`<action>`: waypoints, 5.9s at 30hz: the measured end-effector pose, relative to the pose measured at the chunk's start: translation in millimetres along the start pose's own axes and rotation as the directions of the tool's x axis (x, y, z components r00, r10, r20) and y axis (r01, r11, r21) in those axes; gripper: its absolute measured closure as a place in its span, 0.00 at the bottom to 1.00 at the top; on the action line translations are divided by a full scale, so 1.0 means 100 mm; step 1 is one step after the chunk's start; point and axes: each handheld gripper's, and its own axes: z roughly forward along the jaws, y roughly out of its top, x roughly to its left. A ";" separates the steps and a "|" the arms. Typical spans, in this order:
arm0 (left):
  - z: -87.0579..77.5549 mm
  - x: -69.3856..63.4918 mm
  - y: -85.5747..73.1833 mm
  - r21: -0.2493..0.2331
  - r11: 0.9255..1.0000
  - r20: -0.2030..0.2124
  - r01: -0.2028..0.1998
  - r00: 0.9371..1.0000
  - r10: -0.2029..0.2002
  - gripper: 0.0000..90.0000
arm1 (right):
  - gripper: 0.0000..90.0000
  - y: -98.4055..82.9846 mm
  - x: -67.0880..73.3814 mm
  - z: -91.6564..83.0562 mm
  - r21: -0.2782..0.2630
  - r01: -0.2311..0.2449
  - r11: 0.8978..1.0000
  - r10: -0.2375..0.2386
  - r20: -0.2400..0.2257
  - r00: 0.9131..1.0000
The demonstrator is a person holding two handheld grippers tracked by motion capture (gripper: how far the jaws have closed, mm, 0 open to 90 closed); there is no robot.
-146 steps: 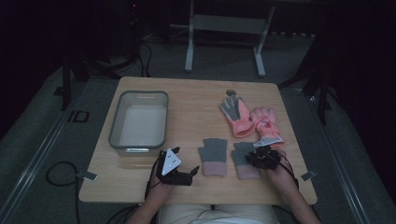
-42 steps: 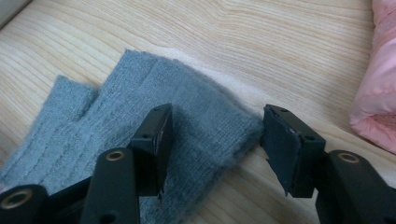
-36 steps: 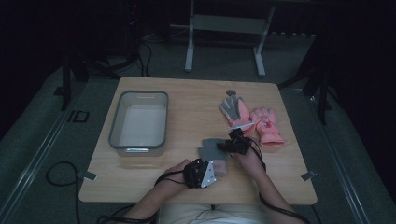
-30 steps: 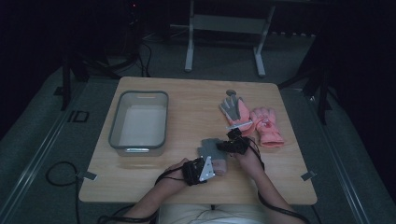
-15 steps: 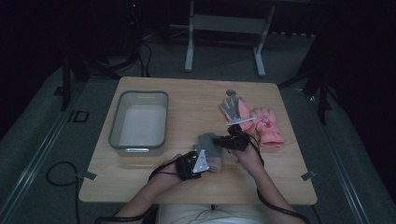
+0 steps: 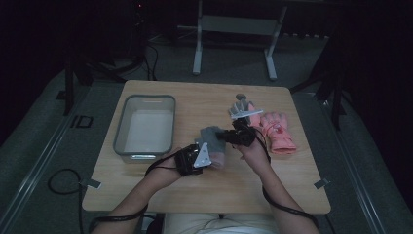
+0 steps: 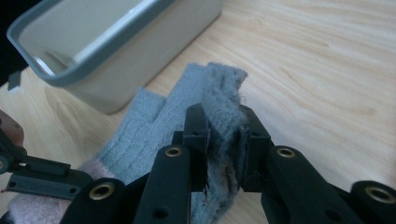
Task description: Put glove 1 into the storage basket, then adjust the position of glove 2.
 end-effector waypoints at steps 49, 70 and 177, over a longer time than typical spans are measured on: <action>-1.08 1.00 -0.97 0.186 0.977 -0.151 0.100 0.986 -0.072 0.78 | 0.86 1.40 1.09 1.14 -0.023 0.111 0.994 -0.112 -0.075 0.991; -0.48 1.26 -1.27 0.329 0.937 -0.041 0.117 0.993 -0.110 0.77 | 0.83 1.24 0.83 1.81 0.090 0.042 0.995 -0.042 -0.012 0.999; 0.25 -0.41 -0.64 -0.066 0.914 0.049 0.400 0.916 -0.397 0.02 | 0.66 0.00 -1.23 -0.05 0.033 0.089 0.996 -0.094 0.282 0.955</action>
